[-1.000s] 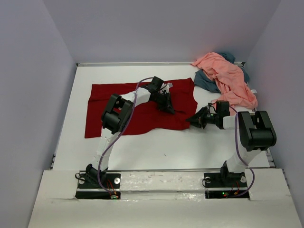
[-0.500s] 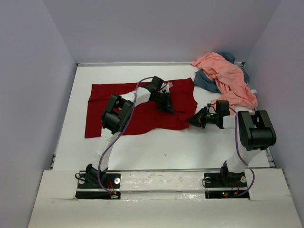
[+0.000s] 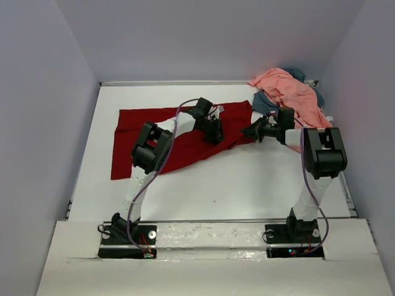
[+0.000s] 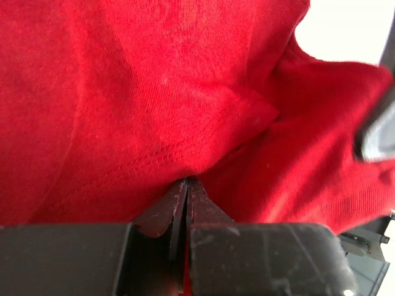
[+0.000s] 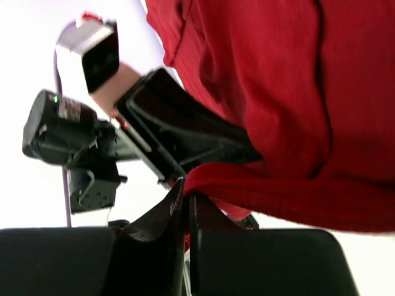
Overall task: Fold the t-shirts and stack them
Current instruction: Grap the side of the flattened tshirt closest away from the robot with both arms
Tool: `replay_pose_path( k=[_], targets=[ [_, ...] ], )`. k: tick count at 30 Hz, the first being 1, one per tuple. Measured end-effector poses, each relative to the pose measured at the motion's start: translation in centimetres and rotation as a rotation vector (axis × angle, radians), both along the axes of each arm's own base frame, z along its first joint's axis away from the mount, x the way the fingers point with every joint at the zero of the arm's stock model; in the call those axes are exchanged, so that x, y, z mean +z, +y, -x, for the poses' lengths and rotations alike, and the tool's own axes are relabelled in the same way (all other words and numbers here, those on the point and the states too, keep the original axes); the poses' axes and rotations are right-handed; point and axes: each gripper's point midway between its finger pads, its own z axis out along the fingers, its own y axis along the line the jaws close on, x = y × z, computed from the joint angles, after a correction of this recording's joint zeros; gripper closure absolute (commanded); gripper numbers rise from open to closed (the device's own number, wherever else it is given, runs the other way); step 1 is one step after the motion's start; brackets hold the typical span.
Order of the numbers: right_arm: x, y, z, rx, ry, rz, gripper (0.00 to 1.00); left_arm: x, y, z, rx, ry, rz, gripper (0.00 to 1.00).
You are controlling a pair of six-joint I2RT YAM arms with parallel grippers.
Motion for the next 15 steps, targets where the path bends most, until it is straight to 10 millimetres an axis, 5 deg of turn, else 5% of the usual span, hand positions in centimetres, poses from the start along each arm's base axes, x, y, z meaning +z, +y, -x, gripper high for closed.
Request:
replay_pose_path(
  k=[3, 9, 15],
  targets=[
    [-0.4, 0.1, -1.5, -0.003, 0.005, -0.004, 0.97, 0.2, 0.2, -0.4, 0.008, -0.005, 0.000, 0.83],
    [-1.7, 0.4, -3.7, 0.002, 0.004, 0.000, 0.59, 0.5, 0.6, -1.1, 0.023, -0.007, -0.001, 0.83],
    [-3.1, 0.5, -5.2, -0.003, -0.006, 0.021, 0.54, 0.5, 1.0, -1.3, 0.031, -0.005, -0.003, 0.83]
  ],
)
